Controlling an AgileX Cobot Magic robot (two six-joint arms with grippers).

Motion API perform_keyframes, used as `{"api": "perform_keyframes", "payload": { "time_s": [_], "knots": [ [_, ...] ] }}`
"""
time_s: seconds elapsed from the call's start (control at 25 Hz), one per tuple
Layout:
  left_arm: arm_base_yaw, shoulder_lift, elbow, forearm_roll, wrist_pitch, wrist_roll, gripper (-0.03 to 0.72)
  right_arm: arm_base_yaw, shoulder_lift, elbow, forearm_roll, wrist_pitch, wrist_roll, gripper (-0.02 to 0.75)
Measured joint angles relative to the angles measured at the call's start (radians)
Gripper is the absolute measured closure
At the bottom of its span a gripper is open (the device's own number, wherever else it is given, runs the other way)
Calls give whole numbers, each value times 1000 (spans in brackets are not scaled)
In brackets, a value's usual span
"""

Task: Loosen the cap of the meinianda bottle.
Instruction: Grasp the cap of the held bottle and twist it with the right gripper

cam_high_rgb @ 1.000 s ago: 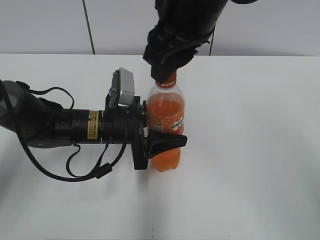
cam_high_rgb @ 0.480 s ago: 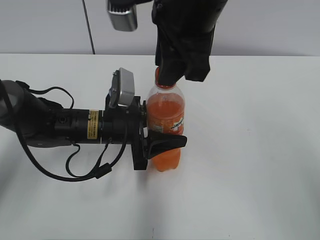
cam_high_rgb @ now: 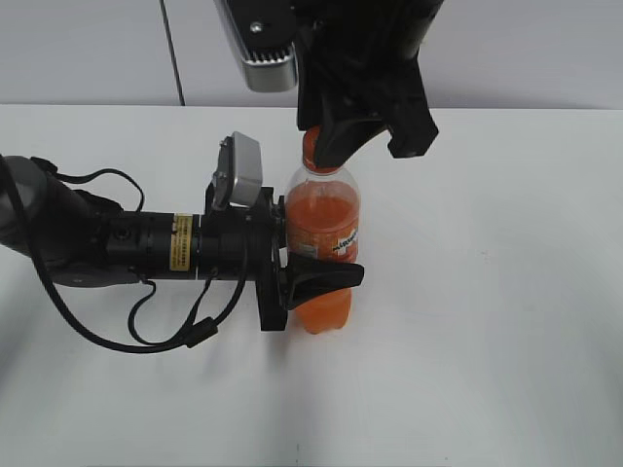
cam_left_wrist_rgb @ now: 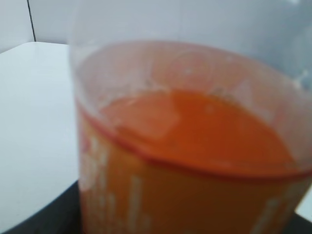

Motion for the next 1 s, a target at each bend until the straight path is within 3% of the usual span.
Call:
{"api": "perform_keyframes", "payload": {
  "time_s": [1.0],
  "knots": [
    [0,0,0,0,0,0,273,0,0,0,-8,-1,131,417]
  ]
}}
